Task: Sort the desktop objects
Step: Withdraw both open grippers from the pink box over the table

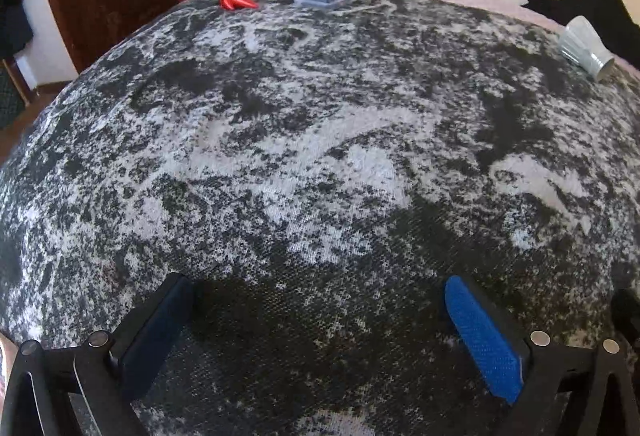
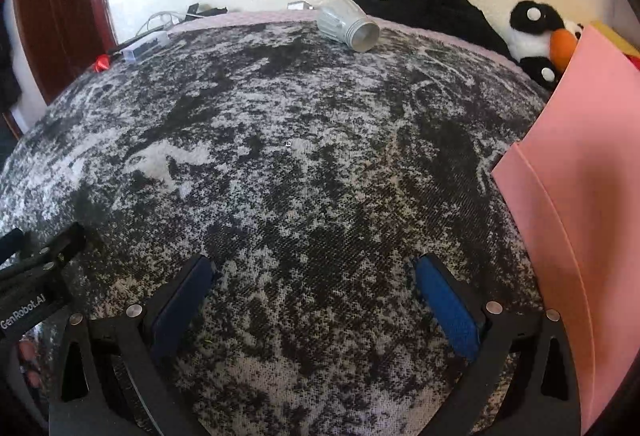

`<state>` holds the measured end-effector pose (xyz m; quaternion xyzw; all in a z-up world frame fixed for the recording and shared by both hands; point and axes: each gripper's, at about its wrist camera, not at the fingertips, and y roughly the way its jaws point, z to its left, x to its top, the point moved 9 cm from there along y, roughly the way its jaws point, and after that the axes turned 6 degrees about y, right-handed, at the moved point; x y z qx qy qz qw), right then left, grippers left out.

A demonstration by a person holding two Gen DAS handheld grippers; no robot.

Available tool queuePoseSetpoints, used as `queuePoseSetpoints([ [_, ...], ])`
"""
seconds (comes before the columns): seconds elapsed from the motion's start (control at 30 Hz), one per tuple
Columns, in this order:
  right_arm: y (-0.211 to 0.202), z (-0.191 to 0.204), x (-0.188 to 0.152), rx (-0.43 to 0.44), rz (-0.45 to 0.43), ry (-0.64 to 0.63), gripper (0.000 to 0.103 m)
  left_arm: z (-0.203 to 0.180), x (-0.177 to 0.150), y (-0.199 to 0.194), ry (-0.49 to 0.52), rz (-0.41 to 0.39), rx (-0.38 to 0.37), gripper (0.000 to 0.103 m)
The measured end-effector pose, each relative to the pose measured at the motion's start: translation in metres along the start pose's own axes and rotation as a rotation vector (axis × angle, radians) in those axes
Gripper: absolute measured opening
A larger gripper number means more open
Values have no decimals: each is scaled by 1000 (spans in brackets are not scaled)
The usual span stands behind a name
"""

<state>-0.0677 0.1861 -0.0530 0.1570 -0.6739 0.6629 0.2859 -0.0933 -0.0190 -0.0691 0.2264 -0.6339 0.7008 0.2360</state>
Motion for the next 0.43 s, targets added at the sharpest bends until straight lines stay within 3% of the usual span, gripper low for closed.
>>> queuePoseSetpoints([
  [0.43,-1,12,2,-12,-1,19,103,2,1,2,-21,-5,-26,103],
])
